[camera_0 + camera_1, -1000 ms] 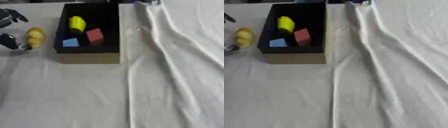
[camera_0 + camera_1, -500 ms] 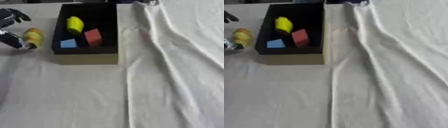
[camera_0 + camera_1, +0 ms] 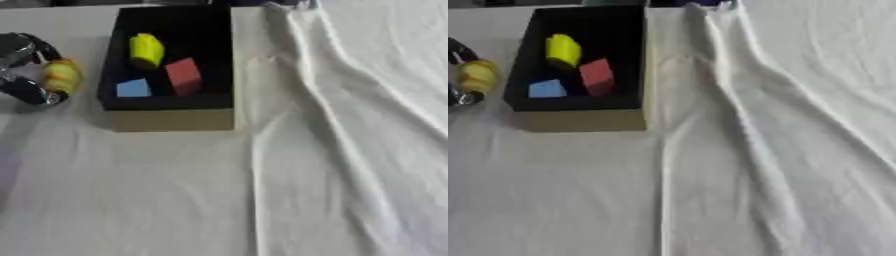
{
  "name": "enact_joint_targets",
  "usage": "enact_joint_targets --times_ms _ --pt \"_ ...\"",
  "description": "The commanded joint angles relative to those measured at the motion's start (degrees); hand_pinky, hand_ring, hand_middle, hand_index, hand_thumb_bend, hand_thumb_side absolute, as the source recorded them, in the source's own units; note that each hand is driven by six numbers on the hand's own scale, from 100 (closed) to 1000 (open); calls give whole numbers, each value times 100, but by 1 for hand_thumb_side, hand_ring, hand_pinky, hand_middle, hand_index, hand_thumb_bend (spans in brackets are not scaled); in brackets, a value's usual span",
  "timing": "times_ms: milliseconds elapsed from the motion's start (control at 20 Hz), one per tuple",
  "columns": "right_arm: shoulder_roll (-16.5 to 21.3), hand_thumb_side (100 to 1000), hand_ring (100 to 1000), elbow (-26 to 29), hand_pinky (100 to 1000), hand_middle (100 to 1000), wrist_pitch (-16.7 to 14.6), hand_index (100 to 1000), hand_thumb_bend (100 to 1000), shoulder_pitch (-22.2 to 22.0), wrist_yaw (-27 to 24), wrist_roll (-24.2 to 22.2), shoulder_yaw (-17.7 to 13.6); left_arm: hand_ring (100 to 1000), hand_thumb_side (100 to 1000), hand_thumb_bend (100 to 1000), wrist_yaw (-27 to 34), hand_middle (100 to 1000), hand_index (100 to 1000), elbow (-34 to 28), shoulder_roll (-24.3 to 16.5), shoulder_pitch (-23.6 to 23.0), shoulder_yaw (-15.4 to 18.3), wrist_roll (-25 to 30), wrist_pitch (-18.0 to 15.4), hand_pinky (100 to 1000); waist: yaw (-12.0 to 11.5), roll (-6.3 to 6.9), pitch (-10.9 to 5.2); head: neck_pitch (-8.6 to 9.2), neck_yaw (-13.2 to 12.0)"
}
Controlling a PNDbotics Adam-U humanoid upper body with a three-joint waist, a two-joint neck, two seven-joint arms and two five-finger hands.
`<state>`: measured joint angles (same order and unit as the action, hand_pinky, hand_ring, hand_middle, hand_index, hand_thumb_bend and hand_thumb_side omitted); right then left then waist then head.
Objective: Pick up objects on the table and place them in the box.
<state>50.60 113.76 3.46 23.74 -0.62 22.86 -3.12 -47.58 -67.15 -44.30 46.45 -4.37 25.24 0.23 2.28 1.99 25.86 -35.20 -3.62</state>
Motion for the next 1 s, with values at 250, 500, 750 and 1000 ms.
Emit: enact_joint_targets --times_ms 250,500,750,1000 --pt "99 726 656 83 734 549 -3 686 100 18 -40 66 -73 625 262 201 269 598 707 -118 -118 61 53 75 41 613 -1 -33 2 34 -13" --pt "88 727 653 83 733 547 -13 687 100 14 -51 79 -65 448 208 188 -226 401 489 -372 -211 53 -14 -322 -19 459 -10 -28 -1 24 -16" --pt "108 724 652 83 734 546 -36 687 100 -29 -70 105 -89 428 156 240 -437 376 463 -841 -266 -34 -21 -624 -263 432 -29 -43 -46 -11 18" --pt "159 719 651 83 734 545 -65 687 100 -49 -91 120 -107 428 147 223 -65 377 468 -2303 -435 -42 -34 -385 -397 436 -86 -33 -140 -68 73"
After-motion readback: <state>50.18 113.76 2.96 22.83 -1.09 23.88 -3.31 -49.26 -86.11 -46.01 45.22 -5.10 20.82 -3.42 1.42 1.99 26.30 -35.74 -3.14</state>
